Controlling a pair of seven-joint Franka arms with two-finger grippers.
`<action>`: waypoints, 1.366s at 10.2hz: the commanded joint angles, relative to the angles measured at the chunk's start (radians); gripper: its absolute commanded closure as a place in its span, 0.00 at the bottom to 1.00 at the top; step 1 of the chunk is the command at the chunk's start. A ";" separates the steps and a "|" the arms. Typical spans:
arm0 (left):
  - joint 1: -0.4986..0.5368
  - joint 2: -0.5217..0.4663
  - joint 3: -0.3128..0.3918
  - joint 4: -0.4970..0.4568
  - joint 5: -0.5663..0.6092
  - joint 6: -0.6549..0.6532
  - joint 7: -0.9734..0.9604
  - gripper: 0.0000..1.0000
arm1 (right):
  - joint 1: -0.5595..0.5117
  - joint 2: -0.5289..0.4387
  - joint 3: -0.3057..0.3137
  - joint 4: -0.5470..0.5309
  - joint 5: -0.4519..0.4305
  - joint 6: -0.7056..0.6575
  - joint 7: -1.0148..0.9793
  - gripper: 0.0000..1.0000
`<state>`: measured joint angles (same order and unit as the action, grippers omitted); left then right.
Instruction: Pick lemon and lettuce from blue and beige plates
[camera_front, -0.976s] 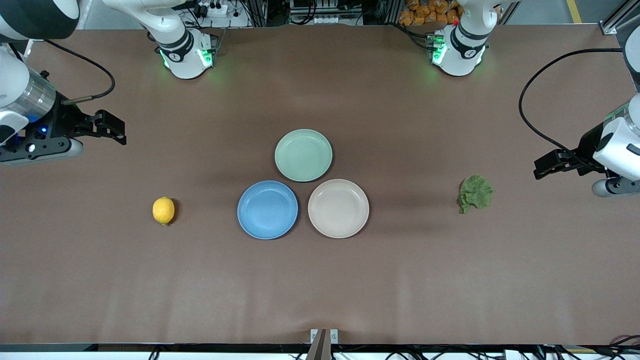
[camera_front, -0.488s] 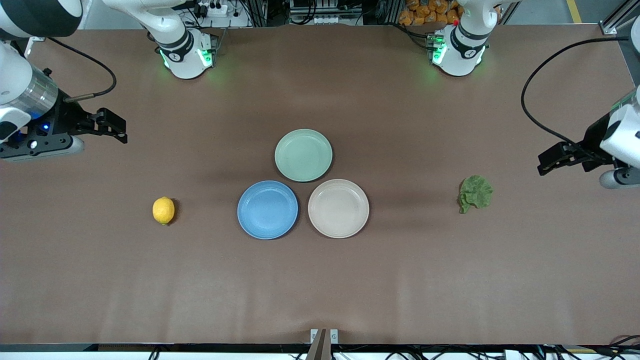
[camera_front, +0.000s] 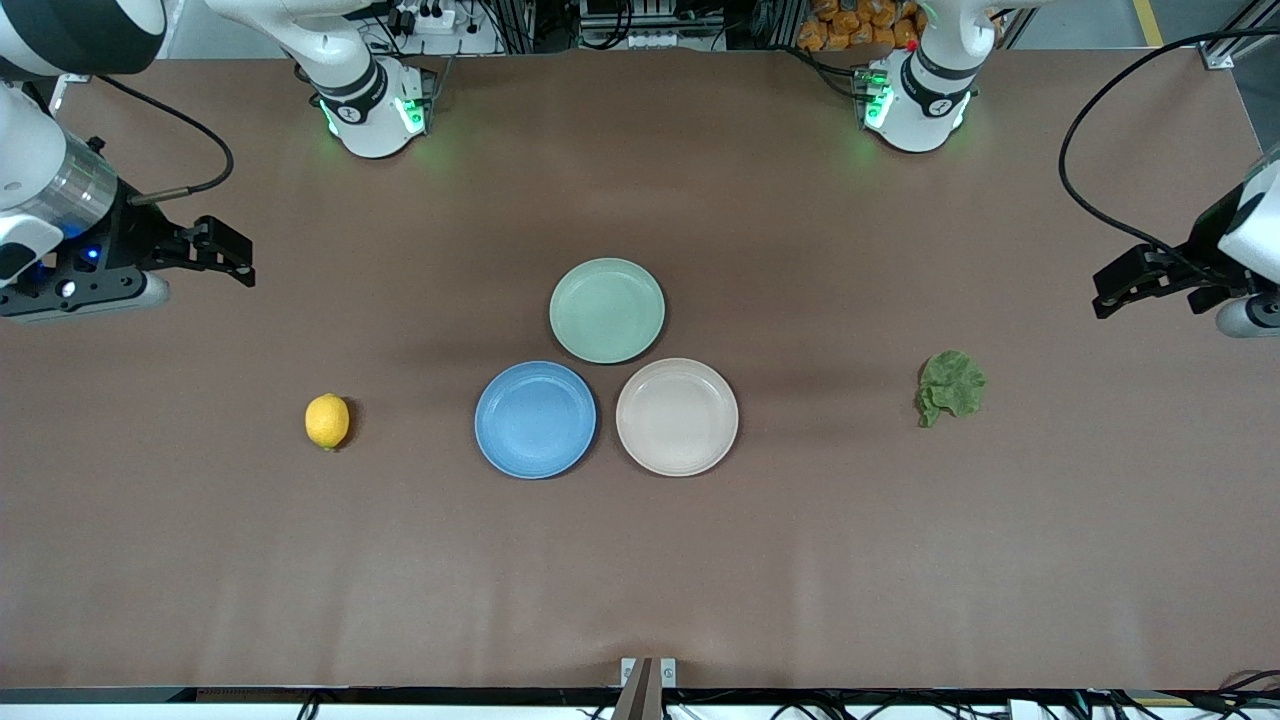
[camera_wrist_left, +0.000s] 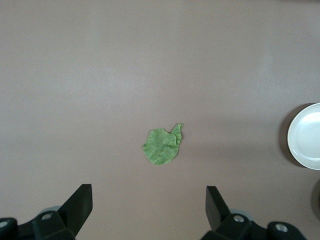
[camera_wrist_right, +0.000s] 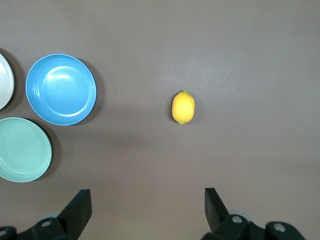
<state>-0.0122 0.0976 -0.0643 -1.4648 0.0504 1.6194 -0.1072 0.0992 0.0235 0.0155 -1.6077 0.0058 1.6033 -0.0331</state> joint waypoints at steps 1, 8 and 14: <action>-0.035 -0.032 0.029 -0.012 -0.024 -0.016 0.024 0.00 | 0.007 -0.033 -0.002 -0.029 -0.012 0.006 0.070 0.00; -0.048 -0.084 0.043 -0.064 -0.026 -0.016 0.024 0.00 | 0.007 -0.033 -0.002 -0.029 -0.012 -0.005 0.067 0.00; -0.046 -0.091 0.043 -0.065 -0.023 -0.016 0.046 0.00 | 0.004 -0.031 -0.002 -0.029 -0.012 -0.006 0.070 0.00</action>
<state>-0.0511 0.0286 -0.0341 -1.5145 0.0498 1.6067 -0.0992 0.0993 0.0231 0.0155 -1.6082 0.0058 1.5973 0.0170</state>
